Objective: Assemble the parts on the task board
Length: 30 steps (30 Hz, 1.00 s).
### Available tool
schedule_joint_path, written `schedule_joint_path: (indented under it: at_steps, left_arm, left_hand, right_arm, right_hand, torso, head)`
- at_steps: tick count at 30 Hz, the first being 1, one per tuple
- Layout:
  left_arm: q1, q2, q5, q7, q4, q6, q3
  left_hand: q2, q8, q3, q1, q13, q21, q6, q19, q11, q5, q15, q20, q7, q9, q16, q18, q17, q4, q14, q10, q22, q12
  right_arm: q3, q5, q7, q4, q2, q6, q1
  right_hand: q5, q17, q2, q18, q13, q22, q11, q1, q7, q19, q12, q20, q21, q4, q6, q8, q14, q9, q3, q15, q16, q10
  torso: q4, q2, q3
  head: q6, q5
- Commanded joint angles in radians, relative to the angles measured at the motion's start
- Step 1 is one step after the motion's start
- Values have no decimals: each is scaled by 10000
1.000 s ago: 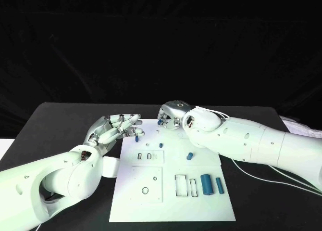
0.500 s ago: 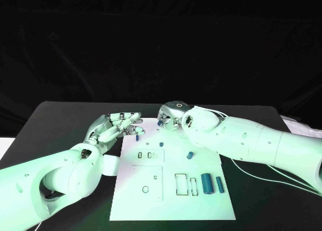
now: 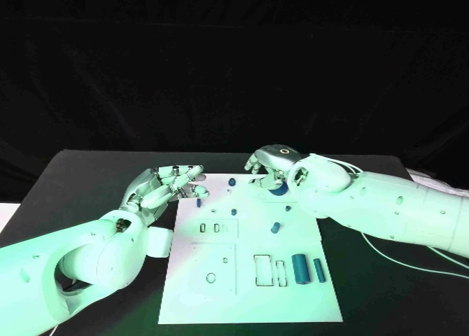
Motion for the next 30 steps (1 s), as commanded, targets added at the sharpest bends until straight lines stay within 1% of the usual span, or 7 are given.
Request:
schedule_joint_path:
  at_steps: [1,7,9,11,13,15,30]
  left_arm:
    - [14,-13,122,51,34,254,8]
    - [14,-6,126,45,13,314,7]
    - [13,6,129,41,-2,325,6]
    - [12,19,136,36,-19,339,6]
    - [12,28,139,34,-31,348,6]
    - [11,36,141,29,-44,359,6]
    - [9,79,143,21,-88,405,5]
  left_hand:
    - [47,-43,-33,-37,-8,25,-37,85,56,-49,58,7,30,-10,51,109,11,-6,-2,-15,-16,-64]
    - [52,-44,-30,-27,-8,25,-36,85,56,-48,57,7,29,-9,50,109,17,-14,-4,-14,-17,-66]
    - [52,-44,-30,-27,-8,25,-36,85,56,-48,57,7,29,-9,50,109,17,-14,-4,-14,-17,-66]
    - [61,-45,-25,-16,-7,24,-35,86,55,-47,56,6,27,-8,49,110,23,-22,-6,-12,-18,-68]
    - [62,-45,-25,-15,-7,24,-34,86,54,-47,56,6,27,-8,49,110,24,-23,-6,-12,-19,-69]
    - [62,-45,-25,-15,-7,24,-34,86,54,-47,56,6,27,-8,49,110,24,-23,-6,-12,-19,-69]
    - [76,-47,-17,-1,-6,24,-32,88,53,-45,54,6,26,-7,48,111,34,-33,-8,-9,-20,-72]
  right_arm:
    - [31,1195,-380,532,-569,-59,112]
    - [57,2491,-822,1042,-1567,724,270]
    - [58,2624,-945,1040,-1717,933,286]
    - [59,2695,-1104,989,-1840,1130,297]
    - [60,2727,-1197,927,-1892,1248,298]
    - [59,2741,-1261,856,-1903,1353,294]
    - [50,2620,-1328,337,-1409,1728,111]
  right_hand:
    - [9,651,-8,-39,115,642,-159,106,-52,300,265,-62,423,102,172,62,320,20,38,-145,517,695]
    - [374,2651,-424,-447,1314,3022,-658,-132,-444,1295,1778,-480,1943,297,256,30,635,-2,-533,-570,2046,2654]
    - [482,3311,-463,-599,3175,3863,-702,-127,-524,1577,3491,-548,2465,418,122,15,687,-18,-966,-598,2548,2763]
    - [598,3767,-363,-687,6040,4274,-669,-5,-455,1662,6000,-444,2739,598,13,70,688,2,-1439,-672,2901,2312]
    - [620,4284,-144,-716,8421,4601,-625,31,-387,1711,8110,-420,2935,885,-80,53,723,0,-1791,-489,3234,2192]
    - [639,4560,-173,-733,9442,4742,-560,52,-345,1736,8999,-385,3018,1009,-152,32,755,-9,-2004,-463,3399,2241]
    - [705,4998,-14,-775,11364,5051,-502,330,-307,1800,10624,-323,3200,1214,-139,71,812,4,-2289,-391,3660,2585]
  torso:
    - [-102,1,24]
    - [-200,-4,64]
    - [-207,0,73]
    - [-194,10,77]
    - [-185,12,79]
    - [-183,9,77]
    - [-152,2,52]
  head:
    - [48,27]
    - [95,10]
    - [92,-2]
    - [84,-37]
    - [85,-62]
    - [88,-74]
    - [11,-84]
